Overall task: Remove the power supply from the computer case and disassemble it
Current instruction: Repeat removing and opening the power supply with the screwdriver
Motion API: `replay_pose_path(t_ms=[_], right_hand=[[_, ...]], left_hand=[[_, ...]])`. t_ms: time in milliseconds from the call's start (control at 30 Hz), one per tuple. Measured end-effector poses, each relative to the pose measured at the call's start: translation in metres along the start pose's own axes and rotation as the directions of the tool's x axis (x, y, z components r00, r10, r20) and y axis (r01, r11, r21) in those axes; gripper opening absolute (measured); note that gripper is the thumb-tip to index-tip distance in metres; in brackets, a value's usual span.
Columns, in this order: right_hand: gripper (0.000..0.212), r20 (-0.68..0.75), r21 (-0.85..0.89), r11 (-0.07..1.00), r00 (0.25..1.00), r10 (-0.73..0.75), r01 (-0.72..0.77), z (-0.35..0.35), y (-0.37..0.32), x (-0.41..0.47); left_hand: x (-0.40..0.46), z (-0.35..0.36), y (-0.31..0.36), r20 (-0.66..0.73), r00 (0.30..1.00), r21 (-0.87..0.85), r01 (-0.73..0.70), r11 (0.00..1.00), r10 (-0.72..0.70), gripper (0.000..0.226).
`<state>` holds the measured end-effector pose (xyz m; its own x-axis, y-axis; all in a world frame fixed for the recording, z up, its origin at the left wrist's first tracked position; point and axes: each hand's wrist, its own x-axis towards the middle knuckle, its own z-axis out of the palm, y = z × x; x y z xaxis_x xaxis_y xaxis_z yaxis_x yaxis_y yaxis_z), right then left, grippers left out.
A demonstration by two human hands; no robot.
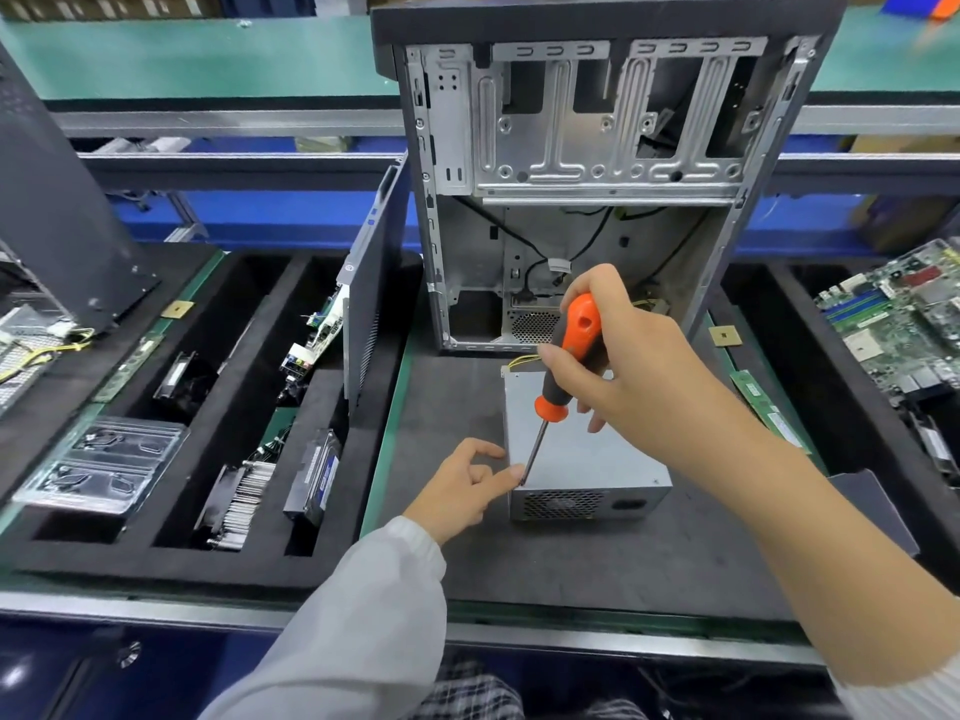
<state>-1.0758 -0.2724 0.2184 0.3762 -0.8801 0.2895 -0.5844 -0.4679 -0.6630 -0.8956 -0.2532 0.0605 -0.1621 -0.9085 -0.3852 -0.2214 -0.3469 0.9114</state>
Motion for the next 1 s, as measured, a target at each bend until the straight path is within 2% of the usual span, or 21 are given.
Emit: replay_pose_path(t_ms=[133,200,300,367,500,633,733,833,900,967,1000], right_hand=[[0.033,-0.007,-0.064,0.997,0.999,-0.034,0.034,0.003,-0.008,0.002],[0.046,-0.013,-0.228,0.971,0.997,-0.073,0.068,0.003,-0.014,0.004],[0.062,0.019,-0.52,0.847,0.993,-0.12,0.112,-0.002,-0.02,0.011],[0.062,0.076,-0.583,0.799,0.989,-0.125,0.146,-0.008,-0.023,0.016],[0.034,0.291,-0.465,0.856,0.952,-0.094,0.227,-0.02,-0.023,0.027],[0.021,0.548,-0.281,0.922,0.833,-0.074,0.266,-0.04,-0.025,0.036],[0.021,0.649,-0.182,0.927,0.748,-0.137,0.328,-0.043,-0.028,0.039],[0.021,0.69,-0.206,0.907,0.712,-0.131,0.367,-0.046,-0.033,0.046],[0.017,0.681,-0.228,0.915,0.726,-0.096,0.334,-0.047,-0.036,0.05],[0.045,0.589,-0.325,0.915,0.808,-0.001,0.238,-0.042,-0.041,0.052],[0.056,0.536,-0.422,0.879,0.843,0.044,0.222,-0.038,-0.043,0.053]], left_hand=[[-0.001,-0.001,0.0,0.01,1.0,0.003,-0.001,1.0,0.001,0.035],[-0.002,-0.002,0.002,0.0,1.0,0.023,-0.021,1.0,0.021,0.031],[-0.003,-0.01,0.008,-0.074,0.987,0.084,-0.137,0.987,0.143,0.017],[-0.005,-0.018,0.016,-0.067,0.965,0.117,-0.243,0.963,0.252,0.015],[-0.011,-0.029,0.037,0.13,0.92,0.14,-0.386,0.912,0.37,0.024],[-0.011,-0.034,0.053,0.268,0.874,0.118,-0.447,0.887,0.405,0.023],[-0.01,-0.033,0.061,0.306,0.857,0.094,-0.461,0.883,0.415,0.019],[-0.009,-0.028,0.068,0.282,0.868,0.079,-0.446,0.892,0.409,0.015],[-0.01,-0.026,0.07,0.266,0.872,0.065,-0.442,0.895,0.411,0.016],[-0.011,-0.025,0.073,0.257,0.875,0.091,-0.445,0.891,0.411,0.014],[-0.011,-0.025,0.074,0.246,0.879,0.107,-0.443,0.89,0.408,0.012]])
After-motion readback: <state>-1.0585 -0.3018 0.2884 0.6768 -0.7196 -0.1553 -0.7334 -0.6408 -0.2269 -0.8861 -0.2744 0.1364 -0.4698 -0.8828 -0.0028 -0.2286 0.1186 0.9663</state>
